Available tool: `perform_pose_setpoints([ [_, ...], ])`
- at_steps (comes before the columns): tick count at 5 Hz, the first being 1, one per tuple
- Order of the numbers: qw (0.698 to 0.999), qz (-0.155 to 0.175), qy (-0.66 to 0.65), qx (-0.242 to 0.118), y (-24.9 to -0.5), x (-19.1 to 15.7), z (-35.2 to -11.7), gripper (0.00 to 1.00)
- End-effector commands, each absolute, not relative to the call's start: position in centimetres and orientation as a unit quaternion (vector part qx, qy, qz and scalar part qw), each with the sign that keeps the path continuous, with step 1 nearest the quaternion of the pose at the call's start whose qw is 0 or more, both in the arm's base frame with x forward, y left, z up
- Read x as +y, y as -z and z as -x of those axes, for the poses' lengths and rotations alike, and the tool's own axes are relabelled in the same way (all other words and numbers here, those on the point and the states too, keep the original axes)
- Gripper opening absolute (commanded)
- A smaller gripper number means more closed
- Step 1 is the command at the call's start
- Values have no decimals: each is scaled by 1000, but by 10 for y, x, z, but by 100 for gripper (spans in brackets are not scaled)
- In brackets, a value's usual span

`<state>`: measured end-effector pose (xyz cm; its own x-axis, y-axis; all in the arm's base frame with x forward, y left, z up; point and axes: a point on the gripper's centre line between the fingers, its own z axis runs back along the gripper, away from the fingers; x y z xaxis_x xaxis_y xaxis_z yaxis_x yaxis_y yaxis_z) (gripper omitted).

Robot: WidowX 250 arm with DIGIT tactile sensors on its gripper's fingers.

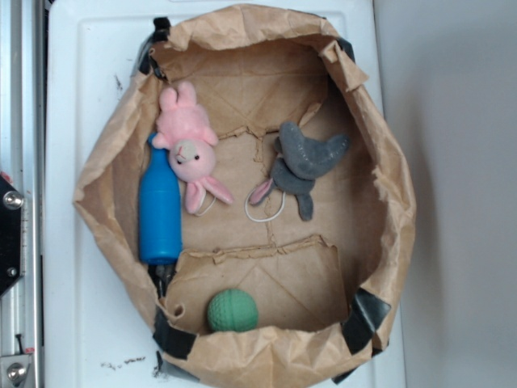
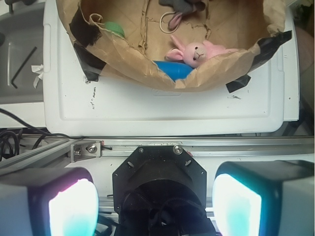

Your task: Grab the green ball.

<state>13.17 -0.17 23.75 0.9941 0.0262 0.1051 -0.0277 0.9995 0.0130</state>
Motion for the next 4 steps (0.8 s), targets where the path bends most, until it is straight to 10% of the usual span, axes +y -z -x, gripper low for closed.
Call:
perform_pose_setpoints([
  [1, 998, -8, -18, -62, -243, -1, -132, 100],
  [3, 992, 39, 98, -75, -246, 6, -220, 100],
  [4, 976, 9, 184, -116, -248, 7, -246, 100],
])
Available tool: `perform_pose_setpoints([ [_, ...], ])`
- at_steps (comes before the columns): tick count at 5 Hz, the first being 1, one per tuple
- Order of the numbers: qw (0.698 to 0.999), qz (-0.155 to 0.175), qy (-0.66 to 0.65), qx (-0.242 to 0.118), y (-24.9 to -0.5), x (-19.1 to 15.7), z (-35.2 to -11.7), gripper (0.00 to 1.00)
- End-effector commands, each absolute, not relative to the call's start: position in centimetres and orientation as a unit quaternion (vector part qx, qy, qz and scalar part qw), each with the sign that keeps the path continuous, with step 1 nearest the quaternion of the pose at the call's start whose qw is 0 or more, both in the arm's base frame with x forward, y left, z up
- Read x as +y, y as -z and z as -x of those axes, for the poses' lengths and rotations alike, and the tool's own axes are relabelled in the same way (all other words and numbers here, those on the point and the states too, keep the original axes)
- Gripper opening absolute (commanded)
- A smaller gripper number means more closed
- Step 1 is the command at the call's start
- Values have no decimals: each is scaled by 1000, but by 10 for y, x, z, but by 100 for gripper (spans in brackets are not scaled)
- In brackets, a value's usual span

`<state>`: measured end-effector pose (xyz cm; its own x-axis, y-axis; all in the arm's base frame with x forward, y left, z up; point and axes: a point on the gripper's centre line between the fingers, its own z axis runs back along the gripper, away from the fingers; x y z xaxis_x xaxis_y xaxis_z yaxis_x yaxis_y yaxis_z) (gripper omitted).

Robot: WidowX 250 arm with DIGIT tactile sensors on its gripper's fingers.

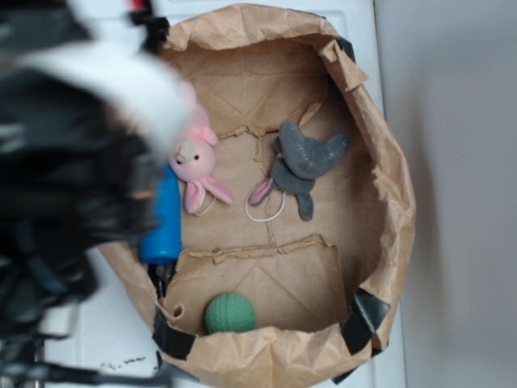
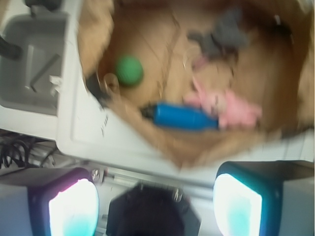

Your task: Grab the green ball.

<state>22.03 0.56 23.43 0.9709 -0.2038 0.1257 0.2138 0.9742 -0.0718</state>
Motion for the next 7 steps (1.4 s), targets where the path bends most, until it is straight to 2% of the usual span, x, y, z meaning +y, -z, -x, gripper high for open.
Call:
perform_pose_setpoints([
  [1, 942, -46, 296, -151, -229, -1, -254, 100],
  [2, 939, -16, 313, -138, -197, 3, -272, 100],
  [4, 949, -4, 285, -133, -148, 25, -303, 100],
  [5, 929, -15, 339, -147, -130, 4, -308, 100],
  [6, 911, -2, 375, -169, -121, -16, -312, 100],
  [7, 906, 29, 382, -180, -119, -30, -314, 100],
])
